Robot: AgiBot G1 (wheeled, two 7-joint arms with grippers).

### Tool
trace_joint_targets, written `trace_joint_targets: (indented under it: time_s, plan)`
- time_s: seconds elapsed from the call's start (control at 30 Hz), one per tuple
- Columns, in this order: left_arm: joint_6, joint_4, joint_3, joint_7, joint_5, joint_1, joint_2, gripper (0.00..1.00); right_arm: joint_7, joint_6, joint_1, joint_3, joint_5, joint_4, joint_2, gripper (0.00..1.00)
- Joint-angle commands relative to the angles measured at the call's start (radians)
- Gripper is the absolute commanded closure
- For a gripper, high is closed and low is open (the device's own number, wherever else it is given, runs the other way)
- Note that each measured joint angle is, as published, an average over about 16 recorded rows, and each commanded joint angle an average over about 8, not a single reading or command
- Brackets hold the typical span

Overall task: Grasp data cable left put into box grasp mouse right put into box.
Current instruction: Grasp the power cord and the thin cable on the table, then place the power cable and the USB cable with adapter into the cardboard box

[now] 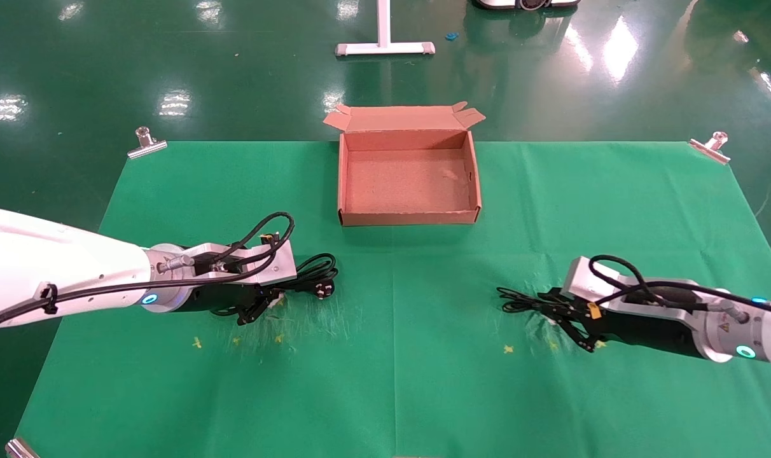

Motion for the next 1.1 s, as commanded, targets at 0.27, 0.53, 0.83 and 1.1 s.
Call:
trace_joint_targets:
  time_s: [0.27, 0.53, 0.83, 1.1]
  plan:
    - [-0.003, 0.004, -0.011, 0.009, -0.028, -0.01, 0.002, 1.0, 0.005, 0.003, -0.002, 0.011, 0.017, -0.01, 0.009, 1.0]
    - [-0.024, 0.003, -0.076, 0.051, -0.159, -0.078, 0.01, 1.0, 0.029, 0.012, 0.025, 0.053, 0.07, -0.011, 0.029, 1.0]
    - [-0.201, 0.214, -0.065, 0.237, -0.142, -0.166, 0.207, 1.0, 0.034, 0.012, 0.081, 0.121, 0.151, 0.001, 0.077, 1.0]
    - [-0.396, 0.486, 0.015, 0.479, -0.197, -0.211, 0.386, 0.46, 0.025, 0.006, 0.076, 0.178, 0.217, 0.021, 0.157, 1.0]
